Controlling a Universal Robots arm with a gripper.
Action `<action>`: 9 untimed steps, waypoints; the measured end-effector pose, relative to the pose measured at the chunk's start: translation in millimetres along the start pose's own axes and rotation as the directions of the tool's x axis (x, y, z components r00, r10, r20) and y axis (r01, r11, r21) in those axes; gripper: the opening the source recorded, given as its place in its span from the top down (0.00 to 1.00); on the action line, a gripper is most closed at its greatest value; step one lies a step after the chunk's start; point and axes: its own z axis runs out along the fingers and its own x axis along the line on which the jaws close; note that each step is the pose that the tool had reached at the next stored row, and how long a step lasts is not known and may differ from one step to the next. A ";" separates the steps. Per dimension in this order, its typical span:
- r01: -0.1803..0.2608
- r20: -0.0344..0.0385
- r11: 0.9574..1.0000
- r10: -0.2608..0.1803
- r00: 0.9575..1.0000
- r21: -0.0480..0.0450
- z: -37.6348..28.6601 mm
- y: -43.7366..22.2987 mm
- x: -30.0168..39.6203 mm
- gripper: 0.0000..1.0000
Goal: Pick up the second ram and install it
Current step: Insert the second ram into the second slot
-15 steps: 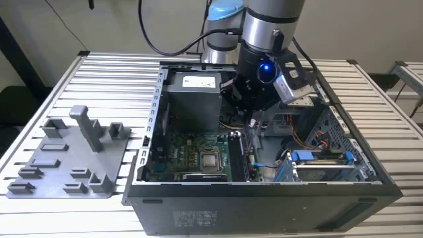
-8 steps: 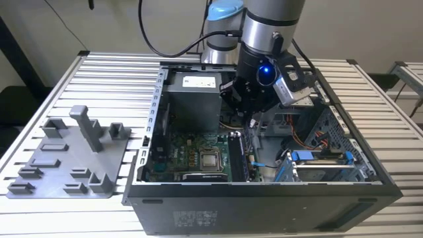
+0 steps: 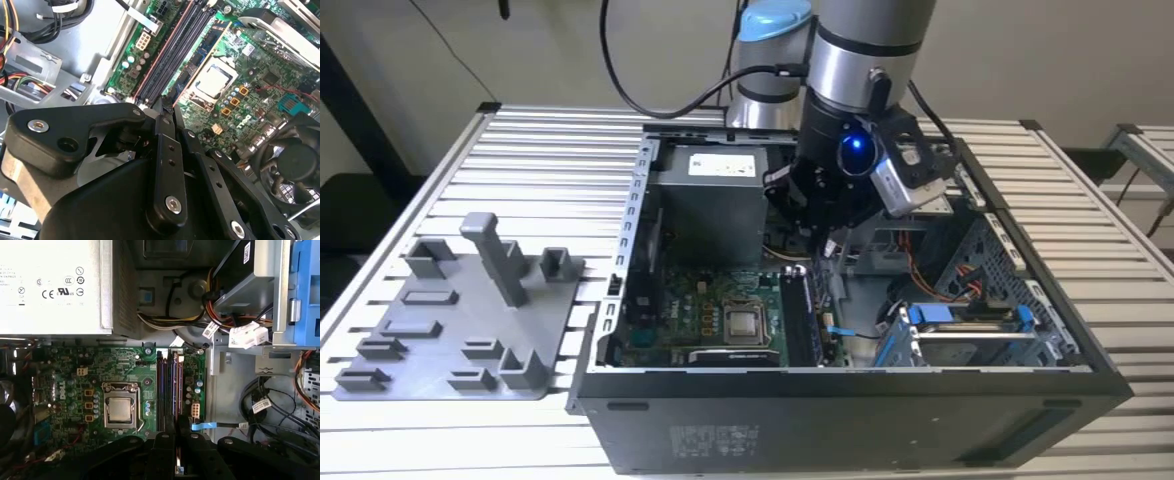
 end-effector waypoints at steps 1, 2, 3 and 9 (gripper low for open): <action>0.000 0.000 1.000 0.000 1.000 0.000 0.5 0.0 0.0 0.86; 0.000 0.000 1.000 0.000 1.000 0.000 0.8 0.0 0.0 0.86; 0.000 0.000 1.000 0.000 1.000 0.000 1.3 0.0 0.0 0.86; 0.000 0.000 1.000 0.000 1.000 0.001 3.1 0.0 0.0 0.86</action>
